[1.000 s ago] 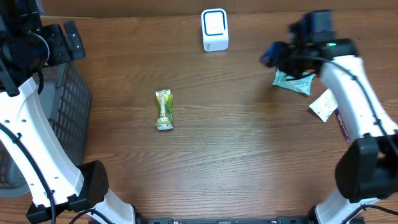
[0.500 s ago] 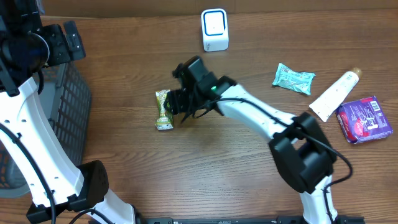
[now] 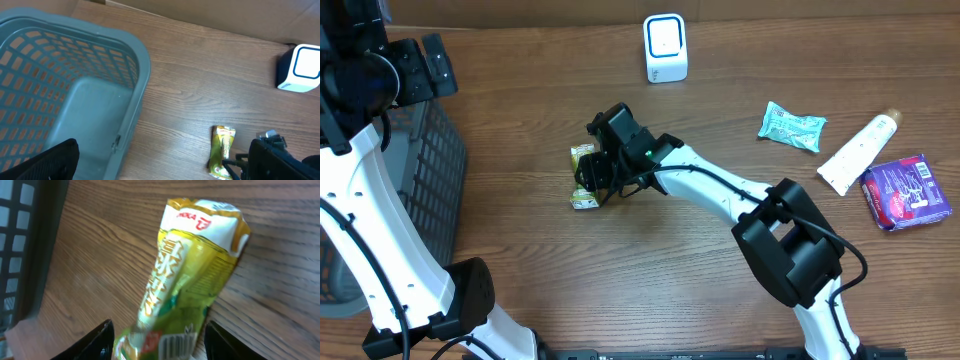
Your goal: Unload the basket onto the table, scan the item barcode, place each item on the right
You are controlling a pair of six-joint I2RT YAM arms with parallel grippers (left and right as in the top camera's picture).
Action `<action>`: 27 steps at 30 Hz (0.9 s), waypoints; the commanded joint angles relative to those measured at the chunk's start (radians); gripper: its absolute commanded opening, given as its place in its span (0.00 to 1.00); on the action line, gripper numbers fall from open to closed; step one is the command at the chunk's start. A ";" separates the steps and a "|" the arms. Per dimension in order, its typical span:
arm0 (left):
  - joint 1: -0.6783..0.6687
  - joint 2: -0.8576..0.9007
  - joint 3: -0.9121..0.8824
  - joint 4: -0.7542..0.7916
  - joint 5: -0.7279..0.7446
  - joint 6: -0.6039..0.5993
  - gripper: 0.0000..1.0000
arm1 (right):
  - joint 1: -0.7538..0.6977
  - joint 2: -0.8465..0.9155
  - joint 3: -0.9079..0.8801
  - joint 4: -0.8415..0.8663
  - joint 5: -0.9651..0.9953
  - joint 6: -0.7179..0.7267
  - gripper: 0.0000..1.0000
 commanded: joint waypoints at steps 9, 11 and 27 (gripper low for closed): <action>0.004 0.007 0.006 -0.002 0.011 -0.018 1.00 | -0.038 0.047 0.019 -0.044 -0.045 0.057 0.17; 0.004 0.007 0.006 -0.002 0.011 -0.018 1.00 | -0.089 0.042 0.019 -0.075 -0.140 0.051 0.15; 0.004 0.007 0.006 -0.002 0.011 -0.017 1.00 | -0.380 0.007 0.020 -0.509 -0.310 -0.463 0.24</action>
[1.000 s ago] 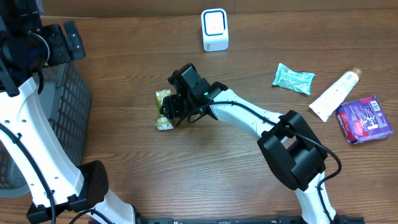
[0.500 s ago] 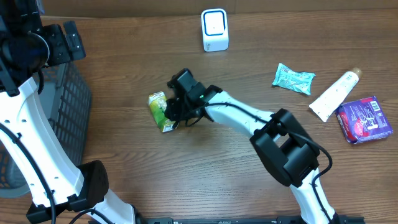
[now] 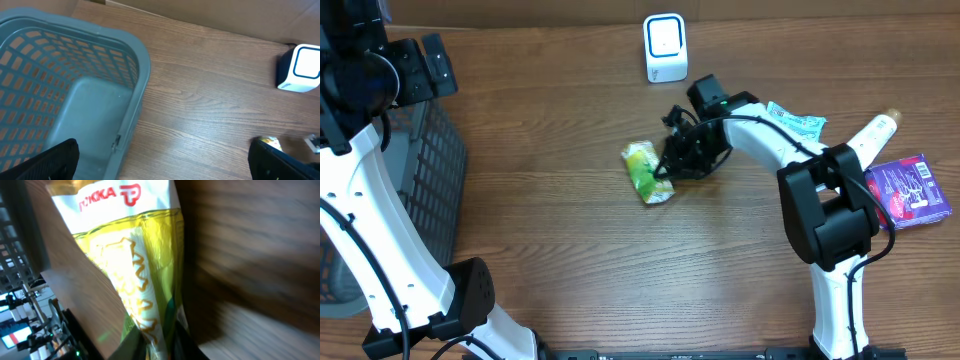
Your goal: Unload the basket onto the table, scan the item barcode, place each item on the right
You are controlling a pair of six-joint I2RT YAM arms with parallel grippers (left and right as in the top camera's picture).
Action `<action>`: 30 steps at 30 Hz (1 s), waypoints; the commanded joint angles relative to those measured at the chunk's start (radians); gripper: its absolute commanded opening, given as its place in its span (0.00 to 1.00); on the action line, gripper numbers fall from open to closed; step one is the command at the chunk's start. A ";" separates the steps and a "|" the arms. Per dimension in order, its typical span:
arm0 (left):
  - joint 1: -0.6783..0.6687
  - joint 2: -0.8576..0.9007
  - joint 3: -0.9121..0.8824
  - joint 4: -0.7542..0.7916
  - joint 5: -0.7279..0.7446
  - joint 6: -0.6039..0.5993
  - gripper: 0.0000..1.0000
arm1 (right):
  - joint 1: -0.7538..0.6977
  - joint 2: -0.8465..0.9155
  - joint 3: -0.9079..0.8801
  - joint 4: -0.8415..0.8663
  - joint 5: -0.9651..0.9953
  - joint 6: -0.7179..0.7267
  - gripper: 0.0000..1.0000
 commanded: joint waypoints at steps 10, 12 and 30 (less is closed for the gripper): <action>0.004 0.007 0.006 -0.002 0.011 -0.017 1.00 | 0.163 -0.172 0.003 0.042 0.229 -0.120 0.50; 0.004 0.007 0.006 -0.002 0.011 -0.017 0.99 | 0.211 -0.171 0.003 0.063 0.240 -0.118 0.49; 0.004 0.007 0.006 -0.002 0.011 -0.017 1.00 | 0.257 -0.151 0.001 -0.004 0.391 -0.001 0.51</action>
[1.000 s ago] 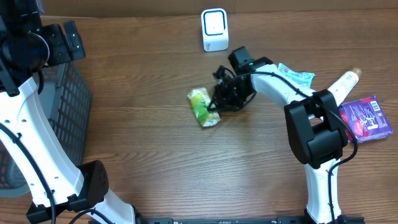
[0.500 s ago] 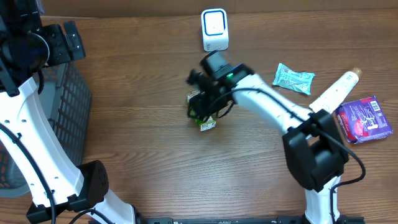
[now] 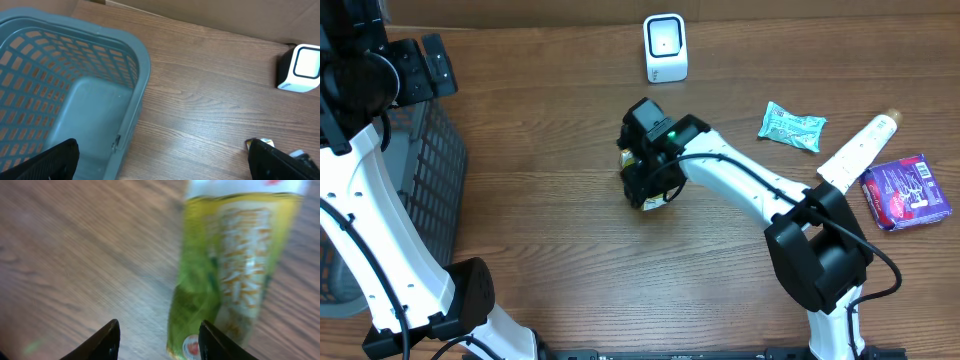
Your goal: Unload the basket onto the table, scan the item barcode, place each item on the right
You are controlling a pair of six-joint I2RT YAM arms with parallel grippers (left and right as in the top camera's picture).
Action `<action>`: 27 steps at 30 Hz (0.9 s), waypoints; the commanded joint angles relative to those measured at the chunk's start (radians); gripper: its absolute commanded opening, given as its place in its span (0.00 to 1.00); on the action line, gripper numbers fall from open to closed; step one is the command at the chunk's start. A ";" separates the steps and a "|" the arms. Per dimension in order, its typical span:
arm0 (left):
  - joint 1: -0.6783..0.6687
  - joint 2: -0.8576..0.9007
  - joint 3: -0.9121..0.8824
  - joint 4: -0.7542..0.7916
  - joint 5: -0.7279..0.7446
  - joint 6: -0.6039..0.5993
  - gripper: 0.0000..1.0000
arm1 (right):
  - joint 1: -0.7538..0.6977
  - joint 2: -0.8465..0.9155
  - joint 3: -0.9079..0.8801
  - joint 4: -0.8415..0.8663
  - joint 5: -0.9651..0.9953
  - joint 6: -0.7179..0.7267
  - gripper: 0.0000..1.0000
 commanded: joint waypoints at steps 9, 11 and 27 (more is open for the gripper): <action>0.004 0.007 0.006 -0.002 0.011 -0.017 0.99 | 0.029 0.027 0.001 0.004 -0.142 0.048 0.45; 0.004 0.007 0.006 -0.002 0.011 -0.017 0.99 | 0.025 0.054 0.001 -0.016 -0.129 0.077 0.45; 0.004 0.007 0.006 -0.002 0.011 -0.017 1.00 | -0.316 0.062 0.002 0.039 0.022 -0.035 0.56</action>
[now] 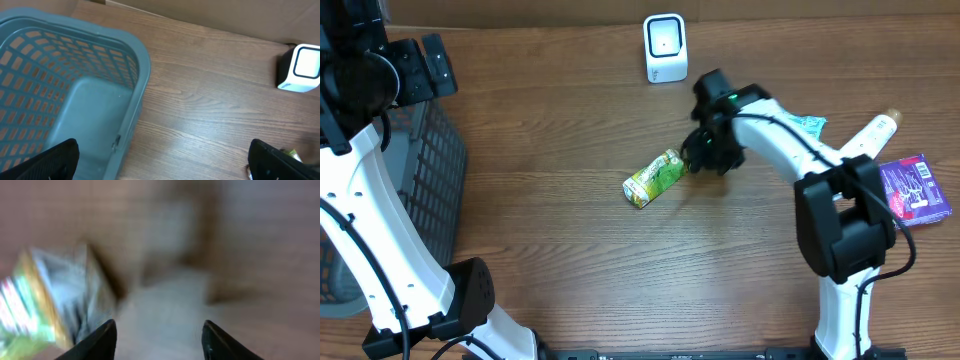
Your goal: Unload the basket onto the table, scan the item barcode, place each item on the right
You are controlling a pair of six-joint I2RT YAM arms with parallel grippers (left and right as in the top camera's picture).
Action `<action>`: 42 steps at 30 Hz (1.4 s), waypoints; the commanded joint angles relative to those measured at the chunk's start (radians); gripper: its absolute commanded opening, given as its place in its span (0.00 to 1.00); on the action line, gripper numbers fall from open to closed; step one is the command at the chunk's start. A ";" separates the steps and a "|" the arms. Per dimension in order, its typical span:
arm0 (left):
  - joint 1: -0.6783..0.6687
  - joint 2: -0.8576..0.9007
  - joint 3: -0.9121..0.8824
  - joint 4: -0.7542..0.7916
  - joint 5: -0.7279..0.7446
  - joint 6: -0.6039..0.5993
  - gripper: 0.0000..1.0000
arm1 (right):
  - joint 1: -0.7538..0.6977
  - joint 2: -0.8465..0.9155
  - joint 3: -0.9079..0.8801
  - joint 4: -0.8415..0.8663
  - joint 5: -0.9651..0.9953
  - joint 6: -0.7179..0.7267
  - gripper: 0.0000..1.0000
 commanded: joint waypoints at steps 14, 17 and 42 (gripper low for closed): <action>0.004 0.007 0.006 -0.001 0.011 -0.017 1.00 | 0.061 -0.032 0.216 -0.005 -0.115 0.029 0.59; 0.004 0.007 0.006 -0.001 0.011 -0.017 1.00 | 0.093 -0.023 0.212 0.055 -0.134 0.078 0.61; 0.004 0.007 0.006 -0.001 0.011 -0.017 1.00 | 0.272 0.017 0.393 -0.341 0.044 0.022 0.60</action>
